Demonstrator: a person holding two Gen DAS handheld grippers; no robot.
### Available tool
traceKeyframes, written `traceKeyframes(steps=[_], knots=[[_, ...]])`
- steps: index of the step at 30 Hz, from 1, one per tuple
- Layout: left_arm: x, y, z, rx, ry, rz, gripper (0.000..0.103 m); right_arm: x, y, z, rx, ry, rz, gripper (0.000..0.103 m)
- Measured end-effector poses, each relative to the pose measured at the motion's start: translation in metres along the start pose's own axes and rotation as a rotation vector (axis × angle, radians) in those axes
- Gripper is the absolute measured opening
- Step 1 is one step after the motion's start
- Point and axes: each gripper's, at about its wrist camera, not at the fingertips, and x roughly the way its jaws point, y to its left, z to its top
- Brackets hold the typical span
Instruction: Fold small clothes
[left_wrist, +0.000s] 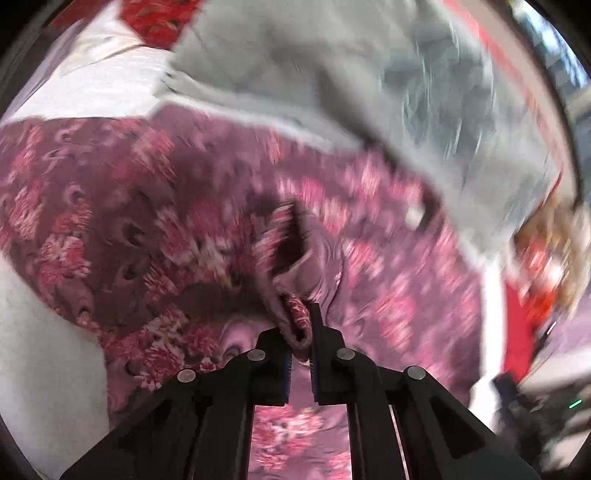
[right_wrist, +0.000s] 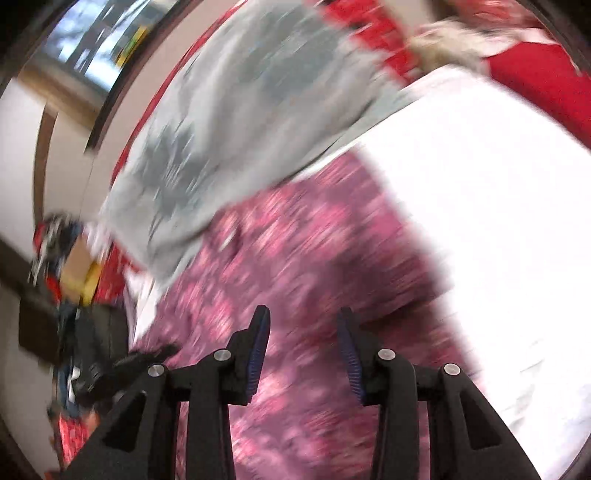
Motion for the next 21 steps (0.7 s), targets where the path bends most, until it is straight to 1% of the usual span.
traceKeyframes(steps=[1,2,4,5,7,8,10,11,12,13,14,15,16,17,18,19,20,21], knots=[[-0.010,0.003,0.002,-0.002,-0.032,0.010,0.007,-0.005,-0.011,0.007,0.021,-0.025,-0.014,0.040],[-0.017,0.006,0.004,0.005,-0.059,0.035,0.007,-0.011,-0.024,0.012,0.043,-0.049,-0.031,0.040],[-0.022,0.011,0.004,0.017,-0.081,0.079,0.007,-0.010,-0.039,0.023,0.084,-0.076,-0.067,0.040],[-0.019,0.016,0.004,0.019,-0.061,0.102,0.007,-0.005,-0.045,0.027,0.097,-0.068,-0.072,0.040],[-0.009,0.024,0.001,-0.006,-0.004,0.108,0.007,0.010,-0.049,0.031,0.112,-0.036,-0.054,0.040],[-0.003,0.027,-0.001,-0.020,0.019,0.116,0.007,0.022,-0.049,0.031,0.114,-0.003,-0.026,0.040],[0.001,0.028,0.001,-0.037,0.036,0.119,0.007,0.041,-0.045,0.028,0.115,0.055,-0.006,0.040],[0.002,0.028,0.002,-0.046,0.037,0.118,0.007,0.054,-0.041,0.025,0.105,0.105,0.017,0.037],[0.002,0.028,0.004,-0.051,0.036,0.108,0.007,0.063,-0.036,0.024,0.065,0.154,-0.008,0.014],[0.004,0.025,0.007,-0.053,0.039,0.097,0.007,0.063,-0.027,0.023,0.008,0.139,-0.049,0.010],[0.003,0.024,0.008,-0.051,0.038,0.082,0.007,0.057,-0.016,0.025,-0.061,0.082,-0.065,0.010],[0.006,0.022,0.007,-0.043,0.042,0.076,0.008,0.047,-0.011,0.027,-0.088,0.016,-0.069,0.009],[0.011,0.022,0.006,-0.030,0.056,0.075,0.014,0.038,-0.011,0.029,-0.082,-0.046,-0.078,0.006],[0.016,0.024,0.002,-0.018,0.080,0.082,0.018,0.033,-0.015,0.031,-0.062,-0.081,-0.084,0.006],[0.022,0.025,-0.002,-0.011,0.099,0.092,0.020,0.033,-0.022,0.034,-0.044,-0.096,-0.110,0.006],[0.026,0.027,-0.005,-0.002,0.111,0.107,0.020,0.043,-0.031,0.034,-0.041,-0.061,-0.161,0.005],[0.023,0.028,-0.008,0.007,0.102,0.100,0.020,0.055,-0.038,0.034,-0.041,-0.002,-0.212,0.000],[0.019,0.029,-0.010,0.010,0.097,0.096,0.020,0.063,-0.045,0.032,-0.040,0.043,-0.225,0.000]])
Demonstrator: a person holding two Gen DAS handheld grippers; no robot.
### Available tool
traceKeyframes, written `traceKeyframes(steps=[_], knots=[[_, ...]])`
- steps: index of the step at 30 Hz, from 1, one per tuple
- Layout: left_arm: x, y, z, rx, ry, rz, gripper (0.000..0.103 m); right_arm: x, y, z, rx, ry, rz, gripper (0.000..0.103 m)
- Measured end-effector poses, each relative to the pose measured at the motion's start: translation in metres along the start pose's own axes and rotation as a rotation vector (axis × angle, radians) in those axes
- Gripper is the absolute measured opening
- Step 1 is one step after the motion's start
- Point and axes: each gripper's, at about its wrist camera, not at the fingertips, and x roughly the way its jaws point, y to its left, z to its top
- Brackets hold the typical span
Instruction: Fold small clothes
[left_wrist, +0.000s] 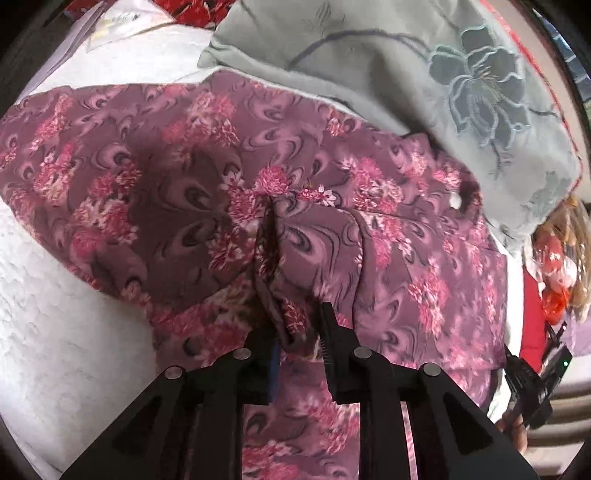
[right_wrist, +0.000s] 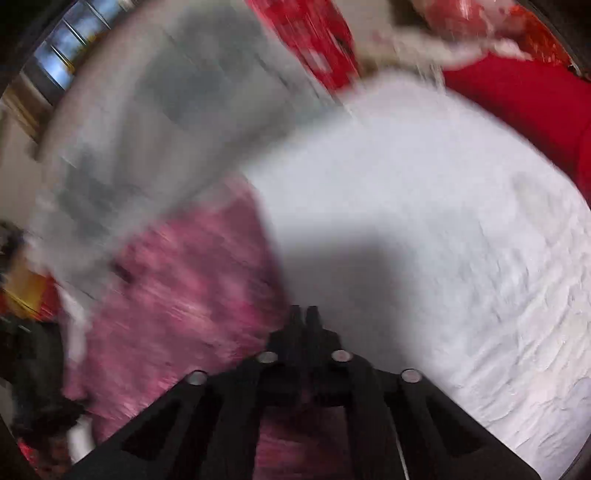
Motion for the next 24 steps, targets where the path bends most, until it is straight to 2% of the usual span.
traceKeyframes(steps=[1,2,3,5,7,9,10,11,12,13,14,15,16,19,24], knots=[[-0.010,0.003,-0.002,-0.003,-0.017,-0.009,0.020,-0.006,0.000,-0.001,-0.003,-0.025,0.010,0.000],[-0.019,0.004,-0.004,-0.004,-0.042,-0.020,0.020,-0.014,0.003,-0.001,-0.003,-0.047,-0.005,0.008],[-0.031,0.002,-0.005,0.000,-0.082,-0.030,0.020,-0.024,0.007,0.000,0.001,-0.086,0.002,0.008],[-0.044,-0.008,-0.003,0.030,-0.127,-0.028,0.021,-0.042,0.020,0.001,-0.025,-0.163,0.105,0.008],[-0.043,-0.022,-0.003,0.065,-0.145,-0.027,0.026,-0.043,0.038,-0.003,-0.078,-0.175,0.123,0.009],[-0.025,-0.035,-0.003,0.113,-0.138,0.023,0.028,-0.026,0.051,-0.008,-0.122,-0.137,0.109,0.013],[-0.017,-0.035,-0.007,0.125,-0.117,0.055,0.027,-0.009,0.054,-0.014,-0.133,-0.087,0.081,0.016],[0.002,-0.034,-0.008,0.129,-0.066,0.105,0.027,0.009,0.055,-0.022,-0.136,-0.012,0.052,0.014],[0.013,-0.029,-0.010,0.123,-0.041,0.111,0.027,0.021,0.056,-0.029,-0.139,0.017,0.026,0.013],[0.010,-0.028,-0.011,0.121,-0.074,0.096,0.027,0.012,0.064,-0.032,-0.149,-0.051,0.009,0.016],[0.004,-0.028,-0.012,0.125,-0.083,0.077,0.027,0.009,0.072,-0.033,-0.154,-0.047,0.000,0.019],[0.000,-0.028,-0.011,0.123,-0.079,0.059,0.027,0.006,0.081,-0.034,-0.149,-0.034,0.028,0.019],[-0.005,-0.026,-0.010,0.111,-0.080,0.041,0.027,0.003,0.093,-0.036,-0.153,-0.039,0.097,0.019],[-0.025,-0.008,-0.005,0.067,-0.120,0.033,0.027,0.008,0.148,-0.046,-0.261,-0.018,0.194,0.019],[-0.068,0.057,0.008,-0.071,-0.179,0.042,0.030,0.039,0.235,-0.080,-0.375,0.088,0.315,0.019]])
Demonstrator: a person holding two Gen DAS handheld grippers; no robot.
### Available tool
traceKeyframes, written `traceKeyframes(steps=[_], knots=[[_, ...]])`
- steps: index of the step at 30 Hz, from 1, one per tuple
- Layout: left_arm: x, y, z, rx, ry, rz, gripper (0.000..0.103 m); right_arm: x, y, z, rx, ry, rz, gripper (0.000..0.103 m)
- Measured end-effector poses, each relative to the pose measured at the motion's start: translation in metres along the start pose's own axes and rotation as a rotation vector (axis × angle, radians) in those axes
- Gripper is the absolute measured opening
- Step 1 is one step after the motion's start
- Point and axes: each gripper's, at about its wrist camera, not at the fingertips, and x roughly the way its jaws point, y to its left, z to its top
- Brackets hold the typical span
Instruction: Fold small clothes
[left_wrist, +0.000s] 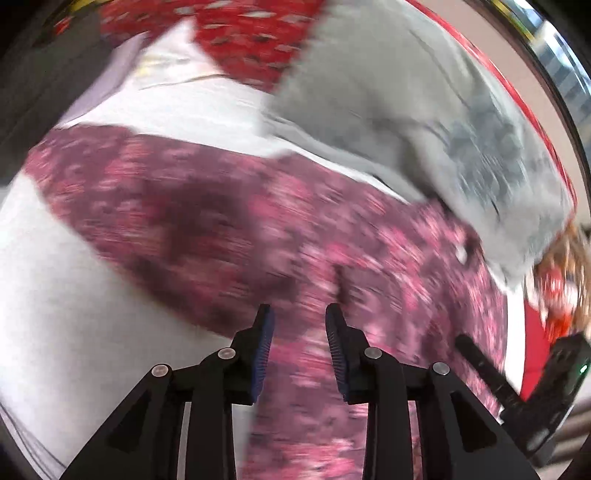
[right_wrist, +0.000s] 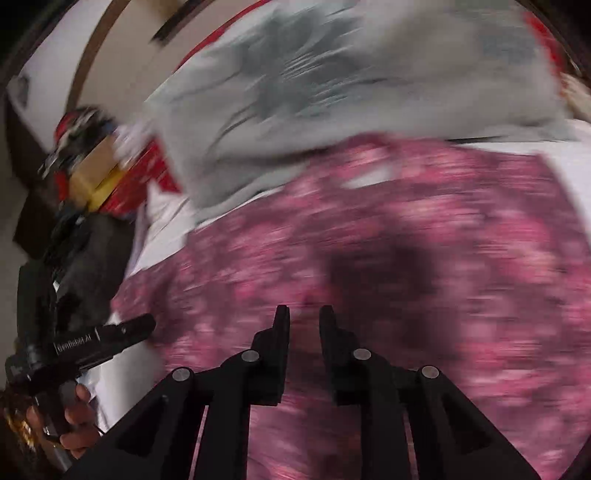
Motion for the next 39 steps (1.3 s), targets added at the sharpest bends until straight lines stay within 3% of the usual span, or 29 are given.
traceKeyframes(steps=[5,7,10,14,17,19,20,21,22,24,27,35,39], knots=[[-0.035,0.092,0.031,-0.175,-0.059,0.114,0.038,0.047,0.052,-0.017,-0.032,0.066,0.151,0.020],[-0.039,0.129,0.047,-0.272,-0.060,0.147,0.040,0.065,0.062,-0.034,-0.062,0.114,0.149,0.024],[-0.040,0.186,0.073,-0.440,-0.043,0.180,0.039,0.061,0.070,-0.057,-0.206,-0.025,0.099,0.024],[-0.032,0.219,0.099,-0.523,-0.050,0.262,0.041,0.062,0.071,-0.057,-0.211,-0.039,0.092,0.024],[-0.015,0.229,0.107,-0.584,-0.045,0.267,0.056,0.059,0.065,-0.058,-0.193,-0.047,0.115,0.024],[-0.007,0.223,0.115,-0.589,-0.089,0.281,0.067,0.057,0.064,-0.057,-0.194,-0.051,0.118,0.024],[-0.004,0.221,0.118,-0.586,-0.103,0.273,0.067,0.058,0.065,-0.056,-0.192,-0.051,0.120,0.024],[-0.002,0.220,0.120,-0.585,-0.113,0.269,0.062,0.058,0.064,-0.056,-0.190,-0.052,0.124,0.024],[-0.001,0.219,0.123,-0.584,-0.137,0.266,0.037,0.056,0.064,-0.057,-0.188,-0.053,0.127,0.024],[0.004,0.225,0.123,-0.607,-0.144,0.223,0.008,0.055,0.063,-0.058,-0.182,-0.053,0.137,0.024],[0.001,0.236,0.112,-0.661,-0.169,0.166,0.007,0.054,0.060,-0.058,-0.175,-0.055,0.145,0.024],[-0.051,0.201,0.094,-0.536,-0.212,0.080,0.007,0.052,0.062,-0.057,-0.181,-0.043,0.127,0.024],[-0.075,0.174,0.083,-0.479,-0.210,0.070,0.007,0.047,0.074,-0.051,-0.236,0.012,0.063,0.024]])
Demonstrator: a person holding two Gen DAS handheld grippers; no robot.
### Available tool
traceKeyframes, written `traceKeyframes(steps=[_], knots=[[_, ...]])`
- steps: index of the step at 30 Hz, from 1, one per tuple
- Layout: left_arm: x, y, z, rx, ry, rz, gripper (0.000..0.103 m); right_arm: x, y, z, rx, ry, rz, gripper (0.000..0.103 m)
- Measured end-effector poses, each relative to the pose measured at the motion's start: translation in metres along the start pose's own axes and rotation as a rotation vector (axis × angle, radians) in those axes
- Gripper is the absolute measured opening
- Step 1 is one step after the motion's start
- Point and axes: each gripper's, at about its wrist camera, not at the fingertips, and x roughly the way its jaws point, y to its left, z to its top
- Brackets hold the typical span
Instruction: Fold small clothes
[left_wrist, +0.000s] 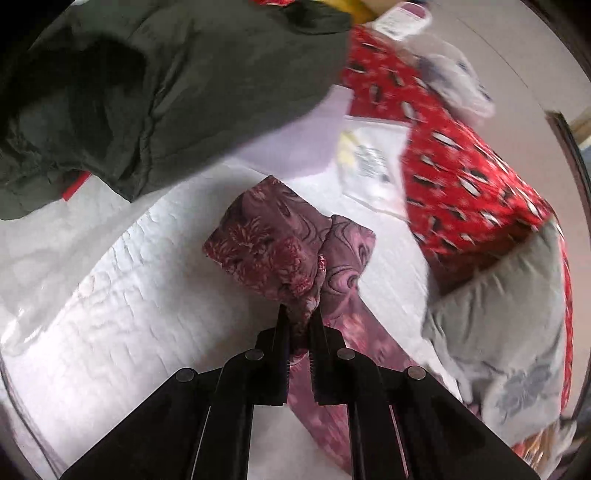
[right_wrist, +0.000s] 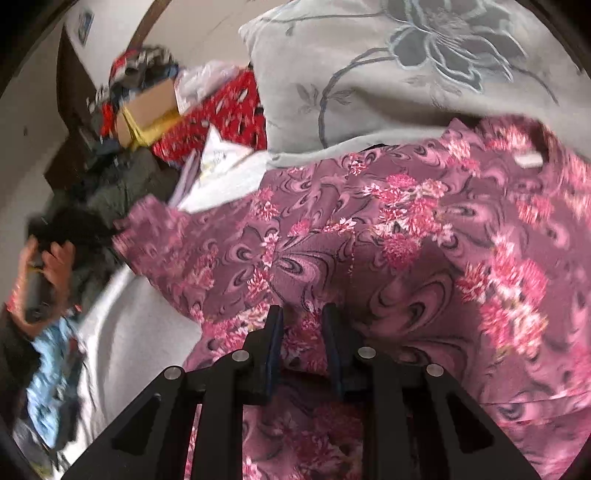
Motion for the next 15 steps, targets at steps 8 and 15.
traceKeyframes(steps=[8,15], knots=[[-0.040,-0.048,-0.044,0.077,0.028,-0.055,0.007,-0.044,-0.033,0.007,0.069,-0.051,-0.070,0.037],[-0.053,-0.096,-0.085,0.162,0.066,-0.099,0.007,-0.087,-0.091,0.000,0.135,-0.102,-0.190,0.037]])
